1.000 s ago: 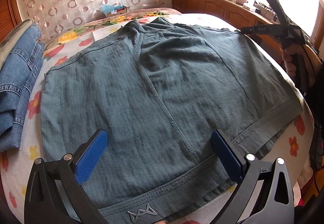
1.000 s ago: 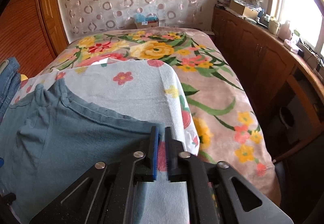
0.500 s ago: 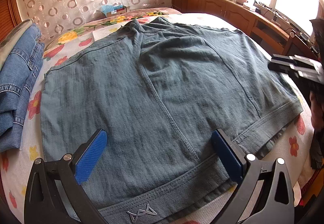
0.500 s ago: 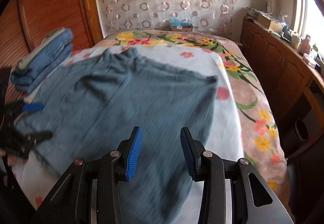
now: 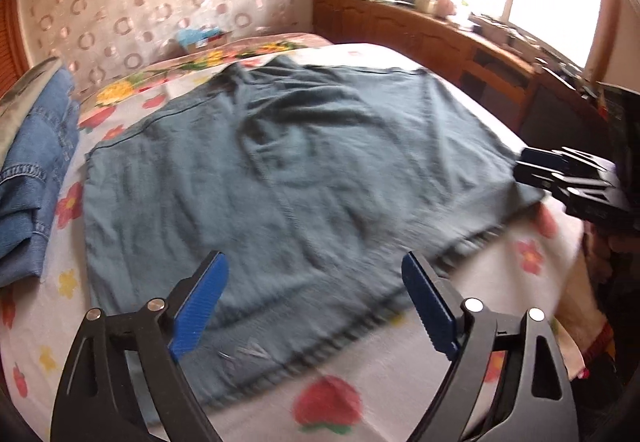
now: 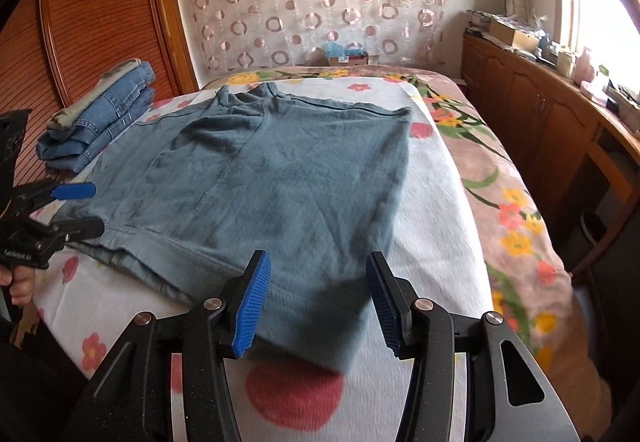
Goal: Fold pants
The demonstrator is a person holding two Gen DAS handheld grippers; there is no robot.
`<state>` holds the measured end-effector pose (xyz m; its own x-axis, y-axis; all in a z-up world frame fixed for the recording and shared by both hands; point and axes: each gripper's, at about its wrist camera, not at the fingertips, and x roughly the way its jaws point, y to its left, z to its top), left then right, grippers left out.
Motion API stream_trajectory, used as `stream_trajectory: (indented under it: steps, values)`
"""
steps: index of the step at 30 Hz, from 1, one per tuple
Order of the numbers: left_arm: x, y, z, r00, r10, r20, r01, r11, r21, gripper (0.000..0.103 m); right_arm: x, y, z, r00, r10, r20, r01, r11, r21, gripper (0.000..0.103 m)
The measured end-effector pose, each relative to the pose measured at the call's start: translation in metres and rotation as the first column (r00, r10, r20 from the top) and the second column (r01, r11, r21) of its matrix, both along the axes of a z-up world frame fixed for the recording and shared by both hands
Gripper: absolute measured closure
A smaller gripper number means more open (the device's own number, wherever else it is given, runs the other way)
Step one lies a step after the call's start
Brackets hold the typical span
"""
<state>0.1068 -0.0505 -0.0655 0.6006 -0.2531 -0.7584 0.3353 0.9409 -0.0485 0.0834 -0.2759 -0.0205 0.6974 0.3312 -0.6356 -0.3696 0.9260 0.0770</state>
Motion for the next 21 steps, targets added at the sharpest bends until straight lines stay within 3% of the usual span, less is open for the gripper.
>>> stream_trajectory:
  steps: [2,4,17,21]
  values:
    - [-0.006,-0.008,0.001,0.999,-0.035,0.005,0.035,0.999,-0.009,0.017,-0.004,0.004,0.001,1.0,-0.005,0.0,0.005,1.0,0.004,0.051]
    - [-0.008,-0.015,0.0,0.998,-0.06,-0.003,0.06,0.998,-0.011,0.038,-0.006,0.004,0.001,1.0,-0.004,-0.006,0.004,1.0,0.012,0.051]
    - [-0.013,-0.029,-0.007,0.992,-0.128,-0.005,0.128,0.992,-0.019,0.068,-0.009,0.006,0.001,1.0,0.003,-0.008,-0.002,1.0,0.027,0.051]
    - [-0.013,-0.029,-0.009,0.99,-0.143,0.0,0.143,0.989,-0.026,0.089,-0.009,0.004,-0.001,1.0,-0.002,-0.01,0.002,0.999,0.033,0.051]
